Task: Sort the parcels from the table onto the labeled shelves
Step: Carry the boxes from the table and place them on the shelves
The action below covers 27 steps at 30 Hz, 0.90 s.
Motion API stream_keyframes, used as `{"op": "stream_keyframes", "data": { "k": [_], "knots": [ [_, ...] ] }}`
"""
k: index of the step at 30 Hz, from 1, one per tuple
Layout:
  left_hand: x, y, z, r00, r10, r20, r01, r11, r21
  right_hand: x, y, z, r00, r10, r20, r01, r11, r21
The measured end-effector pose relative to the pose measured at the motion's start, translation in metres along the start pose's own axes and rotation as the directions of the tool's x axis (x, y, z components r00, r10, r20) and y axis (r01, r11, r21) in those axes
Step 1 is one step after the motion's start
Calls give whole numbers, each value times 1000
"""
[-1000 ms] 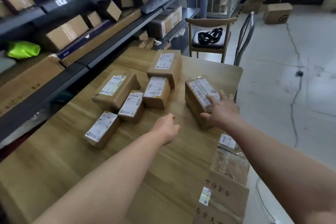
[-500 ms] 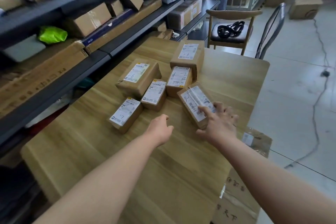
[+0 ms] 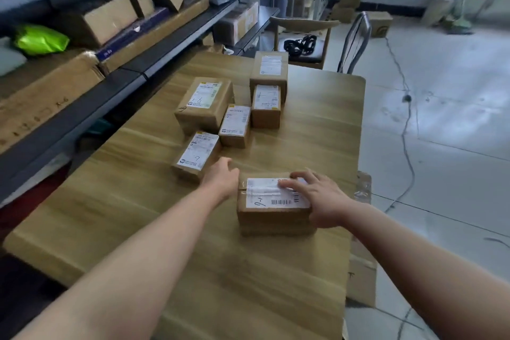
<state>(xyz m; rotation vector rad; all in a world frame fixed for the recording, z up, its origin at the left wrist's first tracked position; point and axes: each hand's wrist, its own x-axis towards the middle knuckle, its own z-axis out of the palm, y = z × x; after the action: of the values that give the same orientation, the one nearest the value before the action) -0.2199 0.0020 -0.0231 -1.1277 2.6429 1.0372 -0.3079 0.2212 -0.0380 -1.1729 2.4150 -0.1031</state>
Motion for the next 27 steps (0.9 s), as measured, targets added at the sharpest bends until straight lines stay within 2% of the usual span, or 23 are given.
{"op": "stream_keyframes", "data": {
  "k": [3, 5, 9, 11, 14, 18, 20, 22, 25, 27],
  "knots": [
    [-15, -4, 0, 974, 102, 200, -88, 993, -81, -8, -14, 5, 998, 62, 9, -62, 997, -41],
    [-24, -7, 2, 940, 142, 311, -123, 989, -80, -14, -20, 10, 989, 142, -42, -145, 988, -55],
    [-39, -16, 11, 900, 181, 398, -165, 983, -75, -23, -28, 23, 955, 258, -147, -265, 964, -27],
    [-50, -16, 20, 906, 200, 373, -222, 975, 18, -26, -28, 27, 960, 258, -111, -255, 966, 44],
    [-69, -13, 37, 941, 235, 243, -277, 948, 158, -38, -23, 29, 976, 212, -57, -198, 963, 185],
    [-96, -18, 46, 966, 218, 138, -252, 911, 327, -52, -18, 32, 995, 98, -13, -92, 965, 245],
    [-108, -26, 44, 978, 176, 109, -204, 911, 358, -51, -25, 32, 999, 49, 6, -48, 960, 274],
    [-118, -39, 39, 990, 123, 74, -141, 928, 346, -45, -41, 39, 999, 42, -28, -34, 966, 258],
    [-130, -60, 31, 999, 48, 15, -50, 951, 306, -37, -75, 57, 977, 103, -185, -61, 974, 220],
    [-135, -75, 24, 1000, -5, -10, 8, 960, 280, -30, -96, 67, 967, 90, -237, -37, 975, 220]
  ]
}}
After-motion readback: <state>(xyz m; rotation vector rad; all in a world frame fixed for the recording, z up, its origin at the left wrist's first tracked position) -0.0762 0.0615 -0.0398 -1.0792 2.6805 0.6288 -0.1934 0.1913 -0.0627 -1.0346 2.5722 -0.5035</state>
